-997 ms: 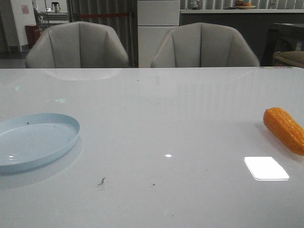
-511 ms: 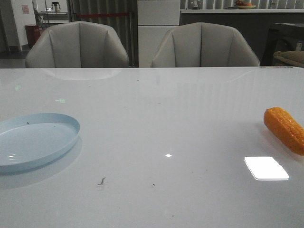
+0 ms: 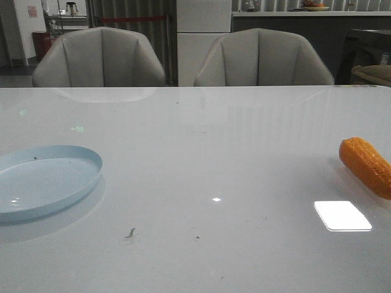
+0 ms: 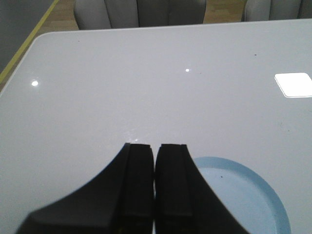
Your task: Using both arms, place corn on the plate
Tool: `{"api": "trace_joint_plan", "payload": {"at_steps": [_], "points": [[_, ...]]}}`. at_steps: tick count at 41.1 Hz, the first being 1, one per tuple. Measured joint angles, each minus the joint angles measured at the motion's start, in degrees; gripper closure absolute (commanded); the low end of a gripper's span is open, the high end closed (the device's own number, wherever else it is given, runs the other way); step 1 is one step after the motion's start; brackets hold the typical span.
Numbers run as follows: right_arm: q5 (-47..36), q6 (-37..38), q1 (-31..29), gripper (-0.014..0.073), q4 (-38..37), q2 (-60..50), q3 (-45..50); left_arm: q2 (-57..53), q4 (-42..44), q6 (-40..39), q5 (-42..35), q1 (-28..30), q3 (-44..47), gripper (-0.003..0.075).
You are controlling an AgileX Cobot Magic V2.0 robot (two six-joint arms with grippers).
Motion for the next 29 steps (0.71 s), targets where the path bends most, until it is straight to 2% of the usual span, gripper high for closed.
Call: {"api": "trace_joint_plan", "payload": {"at_steps": [4,7,19,23,29], "points": [[0.35,0.00,0.11,0.0106,-0.09,0.00,0.00,0.00,-0.10,0.00,0.94,0.00,0.00,0.0372],[0.61,-0.09,0.10,0.0051,-0.09,0.00,0.00,0.00,-0.10,0.00,1.49,0.00,0.00,0.0310],[2.04,-0.22,0.10,0.0053,-0.09,0.00,0.00,1.23,-0.49,0.00,2.54,0.00,0.19,0.0314],[2.29,-0.22,0.10,0.0053,-0.09,0.00,0.00,2.98,-2.07,0.00,7.11,0.00,-1.76,0.0314],[2.42,-0.22,0.10,0.0053,-0.09,0.00,0.00,9.39,-5.15,-0.20,16.06,1.39,-10.21,0.0314]]}}
